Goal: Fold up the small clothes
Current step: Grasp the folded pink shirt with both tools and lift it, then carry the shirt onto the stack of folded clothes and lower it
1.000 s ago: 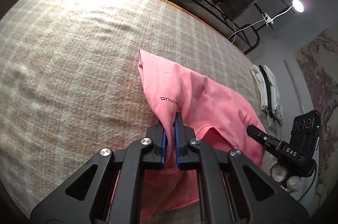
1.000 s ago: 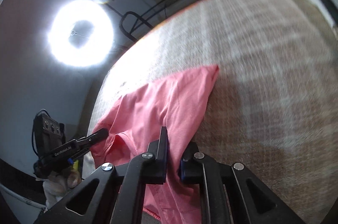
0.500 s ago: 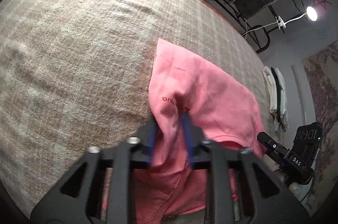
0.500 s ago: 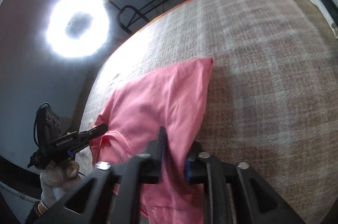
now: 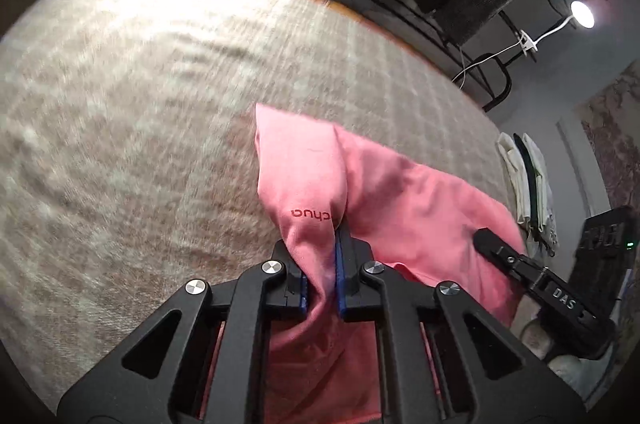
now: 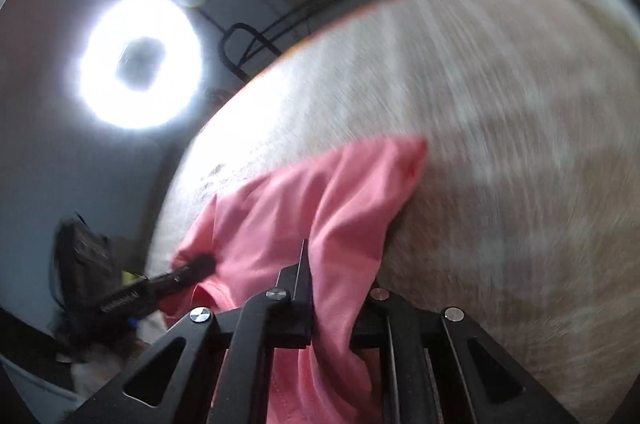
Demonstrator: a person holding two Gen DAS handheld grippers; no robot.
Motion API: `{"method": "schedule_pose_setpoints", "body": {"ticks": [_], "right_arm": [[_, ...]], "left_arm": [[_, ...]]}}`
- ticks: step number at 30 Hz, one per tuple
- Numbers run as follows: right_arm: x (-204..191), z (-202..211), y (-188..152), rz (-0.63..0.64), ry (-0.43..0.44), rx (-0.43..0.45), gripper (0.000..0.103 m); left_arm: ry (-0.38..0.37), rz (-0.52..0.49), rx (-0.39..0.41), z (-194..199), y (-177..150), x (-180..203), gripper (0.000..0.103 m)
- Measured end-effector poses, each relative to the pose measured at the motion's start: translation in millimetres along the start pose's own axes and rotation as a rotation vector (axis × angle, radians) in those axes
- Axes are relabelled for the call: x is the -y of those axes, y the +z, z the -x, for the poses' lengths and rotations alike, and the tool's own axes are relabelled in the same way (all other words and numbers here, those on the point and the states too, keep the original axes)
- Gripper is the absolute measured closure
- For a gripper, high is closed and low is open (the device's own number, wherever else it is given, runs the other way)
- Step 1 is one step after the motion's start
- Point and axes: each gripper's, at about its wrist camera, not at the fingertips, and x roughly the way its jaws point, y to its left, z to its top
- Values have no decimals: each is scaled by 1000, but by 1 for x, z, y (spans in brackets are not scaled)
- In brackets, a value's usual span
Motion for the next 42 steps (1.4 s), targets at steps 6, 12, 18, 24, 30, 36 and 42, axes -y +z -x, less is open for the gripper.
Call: {"method": "schedule_pose_setpoints", "body": {"ticks": [6, 12, 18, 24, 30, 36, 42], "right_arm": [[-40, 47, 8, 195, -105, 120, 96], [-42, 102, 16, 216, -116, 199, 96], [-22, 166, 25, 239, -142, 280, 96], [37, 236, 28, 229, -204, 336, 96], [119, 291, 48, 180, -253, 382, 96], [191, 312, 93, 162, -279, 409, 96], [249, 299, 146, 185, -276, 424, 96]], "left_arm": [[-11, -116, 126, 41, 1, 43, 96], [-52, -238, 181, 59, -3, 105, 96], [-139, -334, 185, 56, -13, 177, 96], [-206, -444, 169, 29, -28, 273, 96], [-262, -489, 148, -25, -38, 366, 96], [-263, -527, 158, -82, -32, 428, 96], [-248, -488, 170, -146, -6, 461, 96]]}}
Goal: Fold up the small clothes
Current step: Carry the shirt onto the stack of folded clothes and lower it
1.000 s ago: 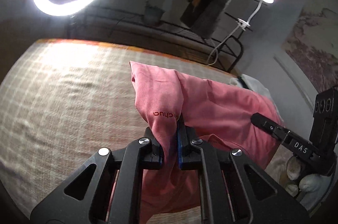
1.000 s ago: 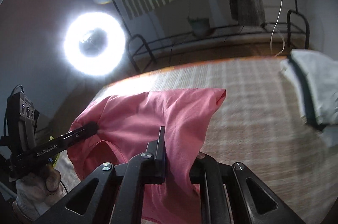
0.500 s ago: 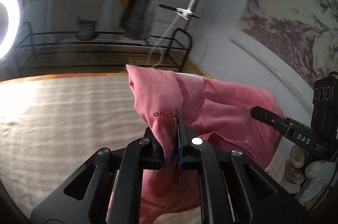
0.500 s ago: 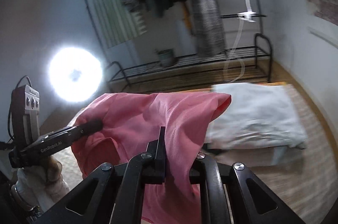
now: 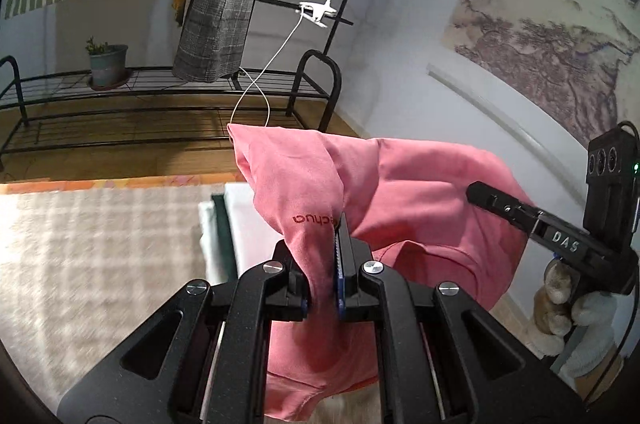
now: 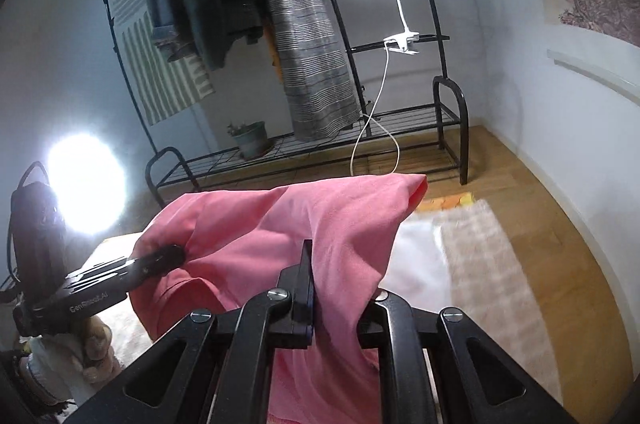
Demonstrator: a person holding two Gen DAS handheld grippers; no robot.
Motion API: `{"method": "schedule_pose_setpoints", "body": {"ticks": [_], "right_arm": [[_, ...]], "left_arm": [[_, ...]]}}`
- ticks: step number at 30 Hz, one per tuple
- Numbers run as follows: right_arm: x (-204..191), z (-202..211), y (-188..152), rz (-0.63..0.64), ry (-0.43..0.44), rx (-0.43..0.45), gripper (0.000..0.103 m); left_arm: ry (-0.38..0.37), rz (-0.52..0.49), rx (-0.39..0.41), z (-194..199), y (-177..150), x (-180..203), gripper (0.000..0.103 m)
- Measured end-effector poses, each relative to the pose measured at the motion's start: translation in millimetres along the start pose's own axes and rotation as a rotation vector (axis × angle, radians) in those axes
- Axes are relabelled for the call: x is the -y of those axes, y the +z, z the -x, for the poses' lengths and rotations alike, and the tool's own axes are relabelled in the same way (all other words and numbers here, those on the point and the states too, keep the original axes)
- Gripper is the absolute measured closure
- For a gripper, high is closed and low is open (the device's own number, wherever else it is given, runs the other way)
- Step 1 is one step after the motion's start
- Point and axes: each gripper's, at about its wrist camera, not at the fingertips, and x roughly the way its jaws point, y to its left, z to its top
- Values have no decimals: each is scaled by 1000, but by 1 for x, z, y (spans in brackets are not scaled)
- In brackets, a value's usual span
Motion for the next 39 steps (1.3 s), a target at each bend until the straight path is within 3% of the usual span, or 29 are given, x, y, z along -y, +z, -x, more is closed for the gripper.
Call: {"method": "schedule_pose_setpoints", "body": {"ticks": [3, 5, 6, 7, 8, 10, 11, 18, 20, 21, 22, 23, 24, 25, 27, 30, 32, 34, 36, 37, 39], "right_arm": [[25, -38, 11, -1, -8, -9, 96], [41, -65, 12, -27, -10, -46, 94], [47, -77, 11, -38, -47, -73, 86], [52, -86, 9, -40, -99, -97, 70], [58, -94, 6, -47, -148, -129, 65], [68, -95, -1, -78, -167, -138, 64], [74, -90, -7, -116, -147, -133, 64], [107, -37, -58, -336, 1, -108, 52], [109, -25, -76, -388, 48, -105, 51], [110, -23, -83, -403, 68, -111, 52], [109, -24, -88, -411, 73, -124, 63], [106, -26, -90, -410, 73, -139, 75], [104, -28, -91, -408, 77, -155, 94], [100, -28, -89, -403, 67, -173, 96], [91, -15, -80, -372, 79, -150, 98], [93, 7, -72, -366, 79, -96, 98], [98, 4, -75, -377, 4, -135, 98], [89, 1, -77, -308, -104, -180, 97], [77, 1, -79, -251, -140, -205, 93], [71, 4, -80, -229, -164, -210, 84], [62, 15, -80, -207, -192, -199, 79]], "left_arm": [[57, 16, -42, -47, 8, -7, 95], [75, 61, -110, -70, 9, -18, 88], [74, 88, -132, -77, 9, -25, 87], [72, 109, -141, -79, 9, -31, 86], [61, 128, -132, -75, 8, -37, 81], [36, 140, -129, -64, 2, -45, 60], [20, 145, -139, -59, -2, -50, 55], [-98, 227, -245, -30, -36, -61, 55], [-100, 224, -276, -33, -43, -57, 56], [-95, 217, -288, -34, -47, -53, 75], [-95, 218, -298, -33, -49, -51, 85], [-96, 223, -304, -31, -49, -48, 88], [-105, 238, -301, -27, -47, -48, 92], [-128, 266, -301, -23, -46, -49, 92], [-180, 338, -313, -11, -46, -54, 92], [-92, 250, -329, -13, -51, -48, 91], [-40, 206, -344, -17, -57, -45, 90], [-24, 187, -336, -12, -61, -40, 88], [10, 149, -334, -4, -63, -33, 65], [14, 138, -336, 0, -63, -30, 61], [25, 102, -318, 16, -64, -23, 60]]}}
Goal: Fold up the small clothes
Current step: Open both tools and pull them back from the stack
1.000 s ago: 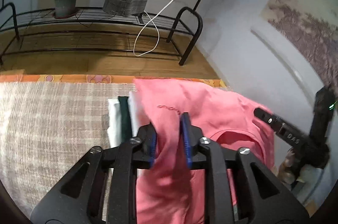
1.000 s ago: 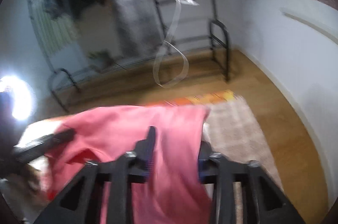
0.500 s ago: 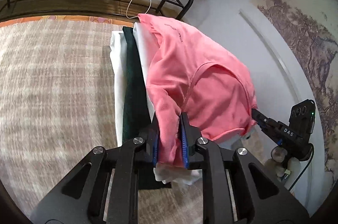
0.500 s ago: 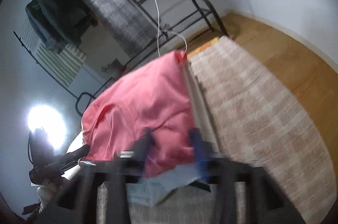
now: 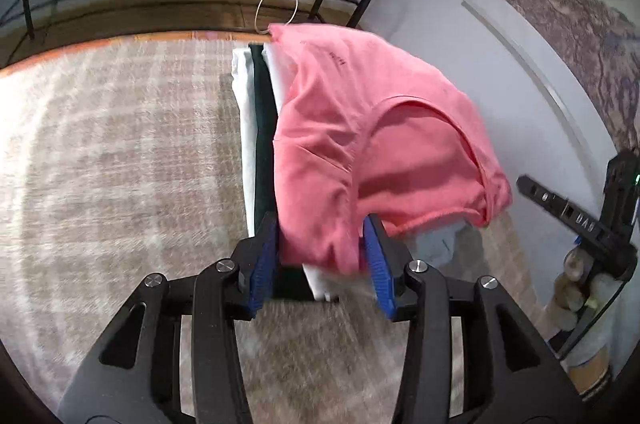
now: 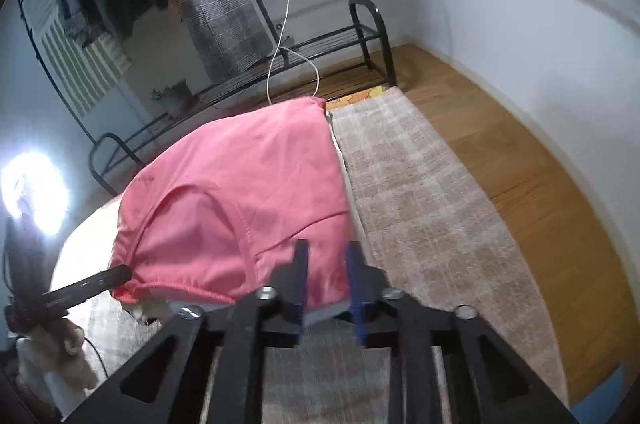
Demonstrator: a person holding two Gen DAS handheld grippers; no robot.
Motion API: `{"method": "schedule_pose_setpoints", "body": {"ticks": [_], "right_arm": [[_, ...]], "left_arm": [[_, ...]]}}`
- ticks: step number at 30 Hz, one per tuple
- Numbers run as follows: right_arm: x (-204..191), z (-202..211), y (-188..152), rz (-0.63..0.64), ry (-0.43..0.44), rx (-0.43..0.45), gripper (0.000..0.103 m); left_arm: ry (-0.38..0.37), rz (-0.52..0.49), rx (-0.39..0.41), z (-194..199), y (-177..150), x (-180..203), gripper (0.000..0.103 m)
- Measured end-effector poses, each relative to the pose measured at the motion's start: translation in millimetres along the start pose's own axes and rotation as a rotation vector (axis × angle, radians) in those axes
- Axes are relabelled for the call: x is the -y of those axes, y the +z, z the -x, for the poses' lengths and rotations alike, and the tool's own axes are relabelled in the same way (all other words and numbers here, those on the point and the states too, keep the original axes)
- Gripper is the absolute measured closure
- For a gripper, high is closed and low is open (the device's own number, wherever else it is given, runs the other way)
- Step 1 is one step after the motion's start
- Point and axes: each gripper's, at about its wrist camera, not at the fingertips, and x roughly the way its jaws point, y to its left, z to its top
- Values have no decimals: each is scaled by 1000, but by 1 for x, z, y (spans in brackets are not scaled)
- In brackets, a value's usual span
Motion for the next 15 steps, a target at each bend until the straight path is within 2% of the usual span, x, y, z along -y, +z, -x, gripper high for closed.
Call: {"method": "schedule_pose_setpoints", "body": {"ticks": [5, 10, 15], "right_arm": [[-16, 39, -3, -4, 12, 54, 77], [-50, 88, -6, 30, 6, 111, 72], [-87, 138, -17, 75, -11, 156, 72]], "left_arm": [[12, -49, 55, 46, -15, 11, 61], [20, -108, 134, 102, -27, 25, 60], [32, -182, 221, 165, -43, 41, 60]]}}
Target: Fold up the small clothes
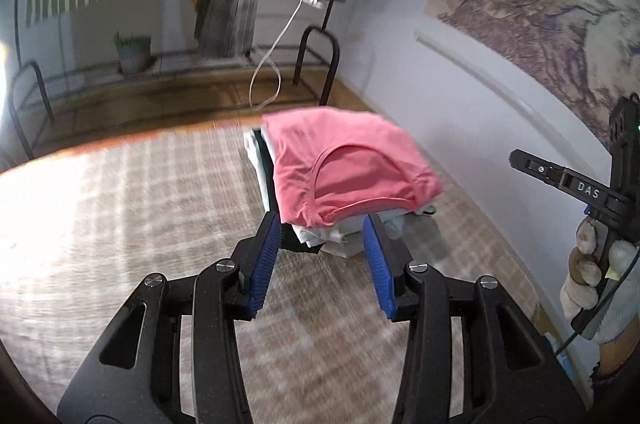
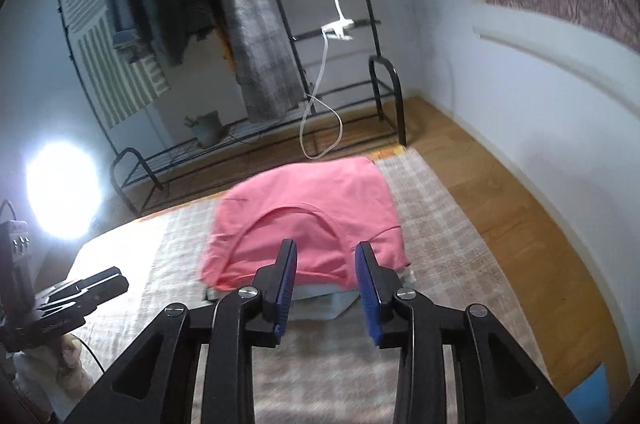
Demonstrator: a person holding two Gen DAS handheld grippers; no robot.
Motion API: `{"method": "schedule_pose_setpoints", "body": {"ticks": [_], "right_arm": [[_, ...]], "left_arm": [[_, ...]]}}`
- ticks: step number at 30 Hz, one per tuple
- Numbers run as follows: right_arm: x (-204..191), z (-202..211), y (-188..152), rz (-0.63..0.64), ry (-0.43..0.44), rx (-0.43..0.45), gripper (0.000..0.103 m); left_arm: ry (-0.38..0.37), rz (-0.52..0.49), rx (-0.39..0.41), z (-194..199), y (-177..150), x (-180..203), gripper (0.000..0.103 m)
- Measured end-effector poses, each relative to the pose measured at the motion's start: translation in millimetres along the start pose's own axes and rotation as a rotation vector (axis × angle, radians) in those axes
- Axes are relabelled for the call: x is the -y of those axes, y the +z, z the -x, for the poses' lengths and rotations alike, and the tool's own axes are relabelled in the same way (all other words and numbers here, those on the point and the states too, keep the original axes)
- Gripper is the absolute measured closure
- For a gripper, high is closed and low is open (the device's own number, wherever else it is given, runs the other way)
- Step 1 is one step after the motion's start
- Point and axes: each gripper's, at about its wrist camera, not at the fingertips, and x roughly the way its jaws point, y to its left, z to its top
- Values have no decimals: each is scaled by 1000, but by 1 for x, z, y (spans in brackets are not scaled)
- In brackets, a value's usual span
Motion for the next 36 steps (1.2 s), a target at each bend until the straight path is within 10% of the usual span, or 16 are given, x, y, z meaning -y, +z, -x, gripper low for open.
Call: {"method": "schedule_pose_setpoints", "body": {"ticks": [16, 23, 28, 36], "right_arm": [[-101, 167, -45, 86, 14, 125, 66], [-124, 222, -71, 109, 36, 163, 59], [-143, 258, -92, 152, -5, 226, 23], [-161, 288, -112, 114, -16, 276, 3]], "left_arm": [[17, -126, 220, 220, -52, 44, 45], [25, -156, 312, 302, -82, 54, 21], [15, -176, 343, 339, -97, 52, 8], [31, -201, 350, 360, -113, 45, 0]]}}
